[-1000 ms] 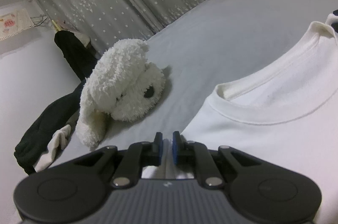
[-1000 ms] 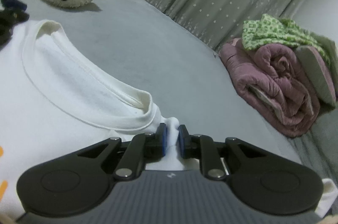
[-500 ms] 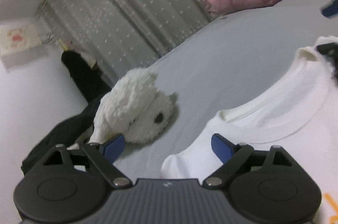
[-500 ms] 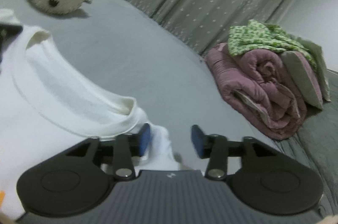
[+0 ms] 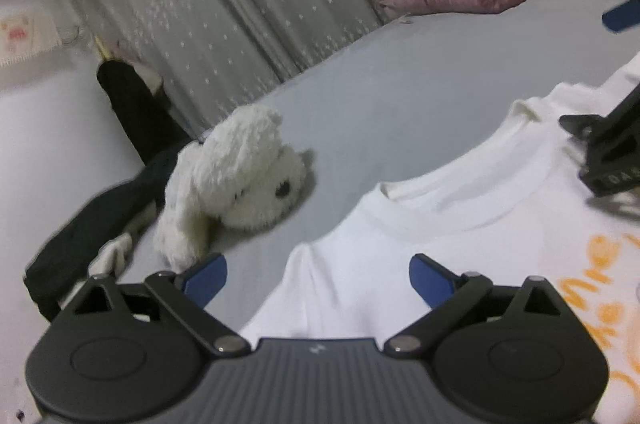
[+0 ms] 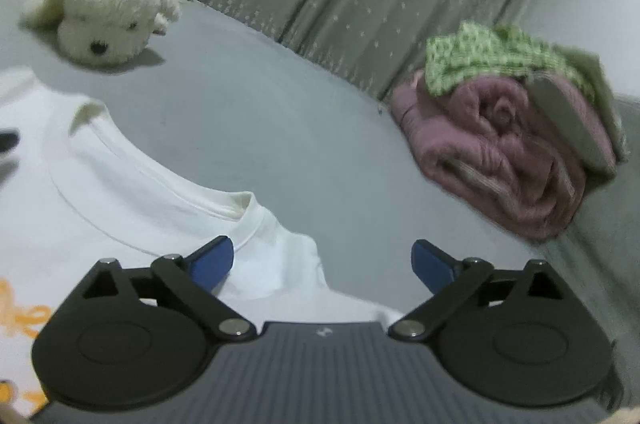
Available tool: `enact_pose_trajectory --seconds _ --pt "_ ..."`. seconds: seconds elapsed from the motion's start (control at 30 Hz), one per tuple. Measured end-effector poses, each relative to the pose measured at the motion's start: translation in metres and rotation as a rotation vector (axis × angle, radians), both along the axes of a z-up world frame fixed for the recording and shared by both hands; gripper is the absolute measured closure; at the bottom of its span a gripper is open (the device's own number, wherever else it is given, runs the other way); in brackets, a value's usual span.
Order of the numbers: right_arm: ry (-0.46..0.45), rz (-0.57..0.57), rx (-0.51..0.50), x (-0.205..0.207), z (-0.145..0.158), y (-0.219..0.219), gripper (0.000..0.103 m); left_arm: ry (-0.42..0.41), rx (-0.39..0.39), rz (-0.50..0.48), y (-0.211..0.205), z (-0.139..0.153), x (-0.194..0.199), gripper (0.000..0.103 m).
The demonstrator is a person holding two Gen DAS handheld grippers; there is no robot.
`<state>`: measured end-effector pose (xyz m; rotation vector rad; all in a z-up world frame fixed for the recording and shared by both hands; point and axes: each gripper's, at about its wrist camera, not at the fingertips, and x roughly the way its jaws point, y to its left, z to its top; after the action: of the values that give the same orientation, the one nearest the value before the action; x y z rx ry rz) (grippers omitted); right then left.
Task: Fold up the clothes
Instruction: 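Lay the sweatshirt flat on the bed and open both grippers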
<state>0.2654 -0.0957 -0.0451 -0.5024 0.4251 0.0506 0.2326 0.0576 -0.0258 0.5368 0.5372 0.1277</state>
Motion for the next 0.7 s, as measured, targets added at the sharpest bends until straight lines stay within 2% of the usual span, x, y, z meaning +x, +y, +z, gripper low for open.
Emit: enact_pose_trajectory --seconds 0.17,0.4,0.5,0.7 --pt "0.046 0.008 0.093 -0.039 0.023 -0.009 0.003 0.054 -0.064 0.037 0.004 0.019 -0.042 0.005" --pt "0.119 0.026 0.157 -0.095 0.046 -0.015 0.002 0.089 -0.139 0.051 0.008 0.042 -0.11 0.005" --pt "0.131 0.026 0.156 -0.117 0.055 -0.016 0.001 0.111 -0.166 0.029 0.008 0.047 -0.137 0.005" --pt "0.194 0.016 0.276 -0.161 0.062 -0.023 0.0 0.155 -0.247 0.042 0.021 0.046 -0.182 0.003"
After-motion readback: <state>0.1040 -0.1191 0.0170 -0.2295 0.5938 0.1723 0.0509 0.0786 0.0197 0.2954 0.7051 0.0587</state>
